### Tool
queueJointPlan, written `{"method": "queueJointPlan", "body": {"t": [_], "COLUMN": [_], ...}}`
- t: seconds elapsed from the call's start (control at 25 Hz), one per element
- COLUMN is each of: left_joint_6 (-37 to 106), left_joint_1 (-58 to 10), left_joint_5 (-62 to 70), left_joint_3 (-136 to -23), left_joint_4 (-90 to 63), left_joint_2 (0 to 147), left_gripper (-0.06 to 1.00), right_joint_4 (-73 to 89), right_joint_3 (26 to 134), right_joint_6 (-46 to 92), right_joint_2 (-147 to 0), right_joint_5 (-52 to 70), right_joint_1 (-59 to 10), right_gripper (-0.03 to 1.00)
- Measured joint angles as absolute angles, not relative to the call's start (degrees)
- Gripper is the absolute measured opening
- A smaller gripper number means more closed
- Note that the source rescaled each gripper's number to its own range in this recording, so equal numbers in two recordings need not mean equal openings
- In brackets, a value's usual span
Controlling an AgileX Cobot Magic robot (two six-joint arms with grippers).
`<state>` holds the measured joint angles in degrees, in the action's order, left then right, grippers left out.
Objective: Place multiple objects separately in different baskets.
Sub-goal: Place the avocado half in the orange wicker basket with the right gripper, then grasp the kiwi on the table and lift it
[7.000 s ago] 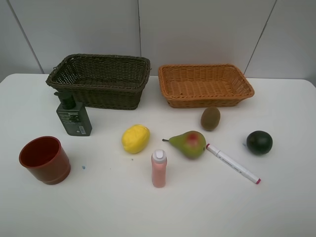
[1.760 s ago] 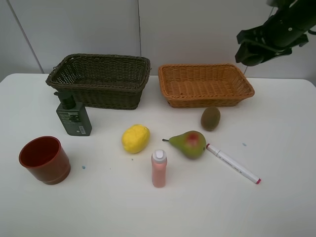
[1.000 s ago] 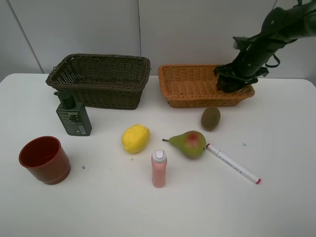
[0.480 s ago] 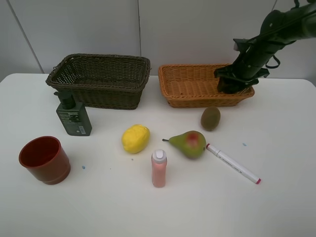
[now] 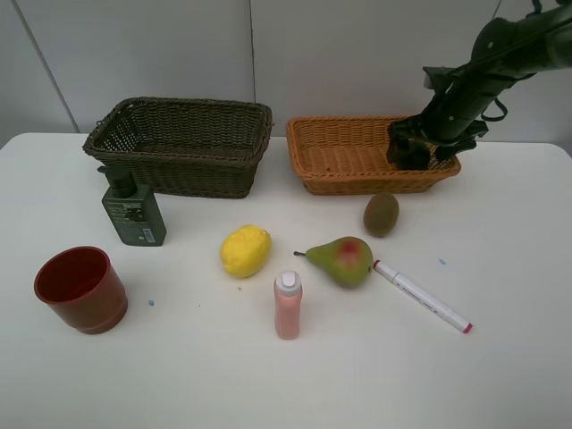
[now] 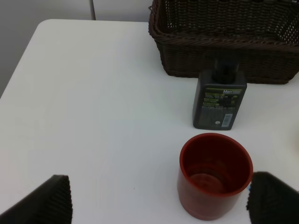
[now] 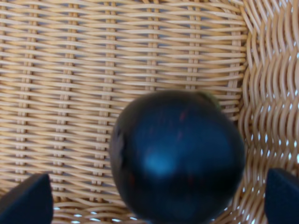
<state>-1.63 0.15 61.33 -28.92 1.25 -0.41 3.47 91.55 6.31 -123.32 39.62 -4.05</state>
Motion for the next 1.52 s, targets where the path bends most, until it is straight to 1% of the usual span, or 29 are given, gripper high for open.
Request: {"method": "queueJointPlan", "body": {"t": [0.36,0.64,0.88,1.16,1.36,1.52], "left_joint_6": [-1.6,-1.6,-1.6,-1.6,-1.6,-1.6], "left_joint_1": [0.1,0.1,0.1,0.1,0.1,0.1], "left_joint_5": [61.3,61.3,61.3,61.3,61.3,61.3], "left_joint_3": [-28.9,-28.9,-28.9,-28.9,-28.9,-28.9], "left_joint_4": [1.2,1.2,1.2,1.2,1.2,1.2], "left_joint_2": [-0.4,-0.4,-0.4,-0.4,-0.4,-0.4], "left_gripper": [0.97,0.97,0.97,0.97,0.97,0.97], "right_joint_4": [4.1,7.0,5.6,-3.0,-4.3,-5.7], "right_joint_3": [91.5,91.5,91.5,91.5,91.5,91.5], "right_joint_6": [6.1,3.5,-5.2,-22.9,-28.9,-34.0], "right_joint_2": [-122.3,-115.5,-109.5,-107.4,-107.4,-107.6], "right_joint_5": [39.7,43.1,52.6,63.1,64.0,64.7], "right_joint_1": [-4.1,-4.3,-6.3,-12.5,-17.0,-19.3], "right_gripper": [1.00,1.00,1.00,1.00,1.00,1.00]}}
